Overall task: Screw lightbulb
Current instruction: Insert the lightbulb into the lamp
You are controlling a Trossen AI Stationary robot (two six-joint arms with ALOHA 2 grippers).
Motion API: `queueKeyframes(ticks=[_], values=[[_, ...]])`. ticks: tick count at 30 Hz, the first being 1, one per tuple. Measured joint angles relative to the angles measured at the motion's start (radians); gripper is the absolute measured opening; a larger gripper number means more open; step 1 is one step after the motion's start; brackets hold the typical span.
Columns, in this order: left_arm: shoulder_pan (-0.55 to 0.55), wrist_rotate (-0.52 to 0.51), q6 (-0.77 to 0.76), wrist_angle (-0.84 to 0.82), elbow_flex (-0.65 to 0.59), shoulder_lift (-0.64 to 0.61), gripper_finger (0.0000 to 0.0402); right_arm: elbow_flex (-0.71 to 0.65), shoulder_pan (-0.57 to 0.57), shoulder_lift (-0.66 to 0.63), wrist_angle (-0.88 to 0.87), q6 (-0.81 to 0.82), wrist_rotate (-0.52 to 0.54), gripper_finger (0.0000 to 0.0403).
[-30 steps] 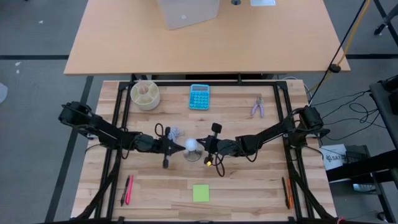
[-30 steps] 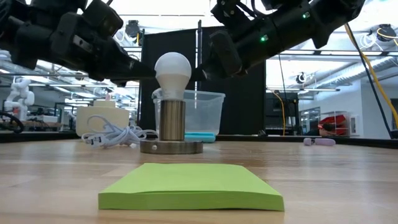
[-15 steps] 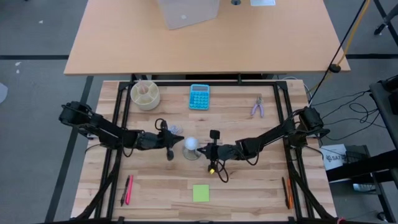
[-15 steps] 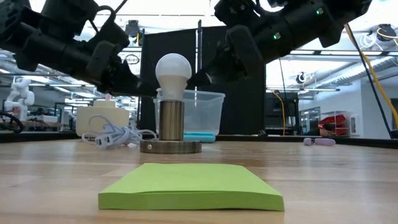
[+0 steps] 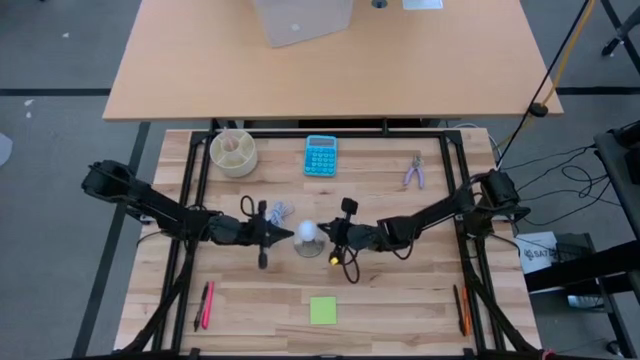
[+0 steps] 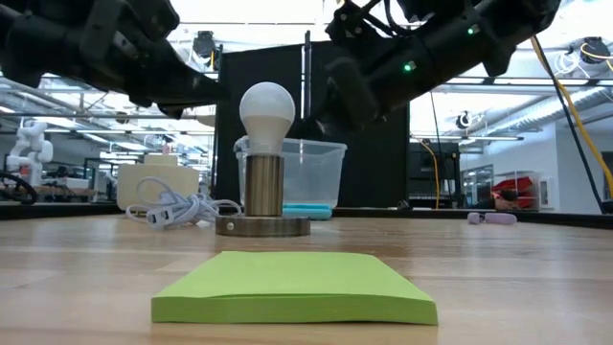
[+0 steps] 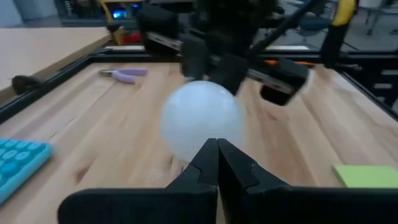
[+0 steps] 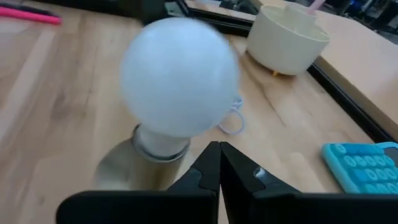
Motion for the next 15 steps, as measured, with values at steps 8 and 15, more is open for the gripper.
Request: queueKeyframes(ticks=[8, 15], values=[[-0.001, 0.077, 0.011, 0.059, 0.0, 0.041, 0.0, 0.0, -0.018, 0.0, 0.073, -0.017, 0.0, 0.0], [0.032, 0.07, -0.015, 0.095, 0.0, 0.103, 0.0, 0.0, -0.01, 0.0, 0.091, -0.043, -0.003, 0.0]])
